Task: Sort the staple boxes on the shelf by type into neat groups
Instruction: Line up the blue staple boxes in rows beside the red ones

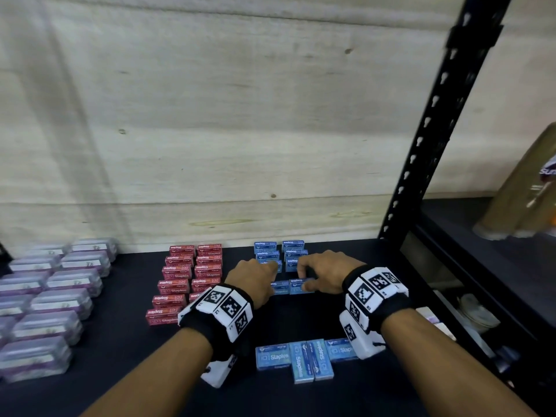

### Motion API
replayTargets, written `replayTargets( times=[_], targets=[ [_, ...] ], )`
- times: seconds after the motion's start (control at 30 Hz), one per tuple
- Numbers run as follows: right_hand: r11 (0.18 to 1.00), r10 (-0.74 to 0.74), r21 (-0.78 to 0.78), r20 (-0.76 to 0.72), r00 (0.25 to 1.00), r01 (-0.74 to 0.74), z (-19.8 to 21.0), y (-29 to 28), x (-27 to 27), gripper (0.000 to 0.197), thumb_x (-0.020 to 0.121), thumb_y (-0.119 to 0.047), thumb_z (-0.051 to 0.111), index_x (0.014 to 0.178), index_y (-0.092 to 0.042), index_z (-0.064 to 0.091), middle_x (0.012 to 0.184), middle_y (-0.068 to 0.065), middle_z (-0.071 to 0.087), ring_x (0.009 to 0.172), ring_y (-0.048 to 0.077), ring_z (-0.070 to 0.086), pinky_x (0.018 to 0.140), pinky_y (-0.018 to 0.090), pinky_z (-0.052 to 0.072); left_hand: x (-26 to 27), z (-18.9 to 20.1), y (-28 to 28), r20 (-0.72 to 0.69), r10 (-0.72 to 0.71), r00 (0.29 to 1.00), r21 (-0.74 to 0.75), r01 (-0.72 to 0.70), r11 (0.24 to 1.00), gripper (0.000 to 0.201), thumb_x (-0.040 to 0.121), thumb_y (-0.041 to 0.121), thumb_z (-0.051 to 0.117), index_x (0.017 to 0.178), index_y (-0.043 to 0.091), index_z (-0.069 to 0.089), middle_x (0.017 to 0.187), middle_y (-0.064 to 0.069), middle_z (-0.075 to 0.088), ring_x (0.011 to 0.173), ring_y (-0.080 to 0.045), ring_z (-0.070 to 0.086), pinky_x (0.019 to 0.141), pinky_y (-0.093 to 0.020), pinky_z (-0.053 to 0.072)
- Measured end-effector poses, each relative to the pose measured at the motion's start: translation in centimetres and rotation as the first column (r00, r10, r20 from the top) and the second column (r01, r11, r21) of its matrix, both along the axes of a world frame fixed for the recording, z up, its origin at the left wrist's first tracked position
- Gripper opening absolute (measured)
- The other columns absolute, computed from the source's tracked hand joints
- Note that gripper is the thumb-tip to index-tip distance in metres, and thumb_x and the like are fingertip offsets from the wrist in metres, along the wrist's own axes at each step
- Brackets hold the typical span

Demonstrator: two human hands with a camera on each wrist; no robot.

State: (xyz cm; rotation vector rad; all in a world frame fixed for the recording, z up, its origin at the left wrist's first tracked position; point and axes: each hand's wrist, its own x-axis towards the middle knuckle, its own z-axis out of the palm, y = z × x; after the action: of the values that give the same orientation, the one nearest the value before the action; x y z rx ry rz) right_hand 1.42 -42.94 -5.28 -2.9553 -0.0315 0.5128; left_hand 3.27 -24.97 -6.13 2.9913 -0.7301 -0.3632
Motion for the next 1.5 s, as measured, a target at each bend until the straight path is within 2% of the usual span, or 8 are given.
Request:
replayTargets(
  times=[0.2,0.33,0.5,0.77,0.93,1.13,1.37,1.5],
  targets=[
    [1.0,-0.003,0.005,0.004,1.0,0.003,0.0,0.0,0.2,0.017,0.093,-0.041,0.063,0.103,-0.031,0.054,0.085,-0.01,0.049,0.076,0.012,0.052,0.065,0.026,0.039,0.6,-0.1,0.2,-0.003,0.017,1.0,-0.02,-0.017,1.0,0.025,0.096,0.027,0.054,0.121,0.021,0.048,0.114,-0.011,0.059,0.107,-0.031,0.056,0.081,-0.038,0.051],
    [0.999,-0.033,0.009,0.015,0.999,0.033,0.1,0.2,0.4,0.015,0.095,-0.038,0.061,0.104,-0.029,0.054,0.083,-0.009,0.048,0.071,0.01,0.048,0.061,0.025,0.037,1.1,-0.1,0.3,0.001,0.034,0.999,-0.021,-0.034,0.999,0.028,0.096,0.026,0.053,0.123,0.021,0.049,0.117,-0.012,0.057,0.109,-0.032,0.056,0.086,-0.041,0.053],
    [0.999,-0.052,-0.004,-0.004,0.999,0.052,0.2,0.4,0.6,0.02,0.096,-0.037,0.059,0.112,-0.028,0.052,0.103,-0.001,0.05,0.089,0.02,0.053,0.075,0.029,0.041,1.8,-0.3,0.4,0.006,0.045,0.999,-0.035,-0.045,0.998,0.026,0.095,0.027,0.055,0.119,0.019,0.05,0.115,-0.012,0.058,0.106,-0.032,0.057,0.084,-0.041,0.053],
    [0.999,-0.053,-0.013,0.015,0.998,0.053,0.1,0.6,0.8,0.024,0.097,-0.035,0.059,0.118,-0.024,0.053,0.123,0.006,0.056,0.091,0.02,0.051,0.077,0.029,0.042,2.3,-0.5,0.4,0.029,0.036,0.999,-0.017,-0.036,0.999,0.029,0.094,0.031,0.057,0.12,0.019,0.051,0.115,-0.01,0.058,0.104,-0.03,0.059,0.079,-0.039,0.051],
    [0.998,-0.06,-0.015,0.018,0.998,0.06,0.1,0.5,0.7,0.023,0.097,-0.034,0.059,0.116,-0.024,0.052,0.121,0.005,0.057,0.09,0.02,0.05,0.076,0.029,0.04,2.0,-0.6,0.2,0.042,0.04,0.998,-0.001,-0.04,0.999,0.028,0.096,0.029,0.055,0.121,0.018,0.05,0.116,-0.011,0.058,0.106,-0.032,0.058,0.081,-0.041,0.051],
    [0.998,-0.063,-0.004,0.039,0.997,0.063,0.0,0.3,0.6,0.021,0.096,-0.035,0.06,0.113,-0.025,0.053,0.101,-0.001,0.049,0.086,0.02,0.051,0.073,0.029,0.039,1.9,-0.4,0.3,0.033,0.04,0.999,-0.017,-0.039,0.999,0.028,0.096,0.028,0.056,0.122,0.018,0.05,0.116,-0.012,0.059,0.105,-0.031,0.06,0.083,-0.041,0.054],
    [0.996,-0.088,0.017,0.01,0.996,0.088,0.4,0.2,-0.1,0.033,0.093,-0.042,0.062,0.112,-0.024,0.043,0.102,-0.001,0.052,0.087,0.021,0.053,0.074,0.031,0.041,0.8,-0.5,0.0,0.062,0.055,0.997,0.016,-0.056,0.998,0.043,0.097,0.028,0.052,0.131,0.007,0.035,0.121,-0.015,0.056,0.114,-0.035,0.053,0.084,-0.041,0.048],
    [0.994,-0.092,-0.058,-0.079,0.993,0.087,0.9,0.1,-1.2,0.042,0.094,-0.045,0.058,0.121,-0.017,0.042,0.107,0.002,0.053,0.093,0.023,0.054,0.077,0.034,0.044,-1.0,-0.3,0.8,0.015,-0.013,1.0,0.066,0.012,0.998,0.043,0.096,0.041,0.05,0.124,0.009,0.043,0.12,-0.013,0.057,0.115,-0.034,0.051,0.083,-0.039,0.046]
  ],
)
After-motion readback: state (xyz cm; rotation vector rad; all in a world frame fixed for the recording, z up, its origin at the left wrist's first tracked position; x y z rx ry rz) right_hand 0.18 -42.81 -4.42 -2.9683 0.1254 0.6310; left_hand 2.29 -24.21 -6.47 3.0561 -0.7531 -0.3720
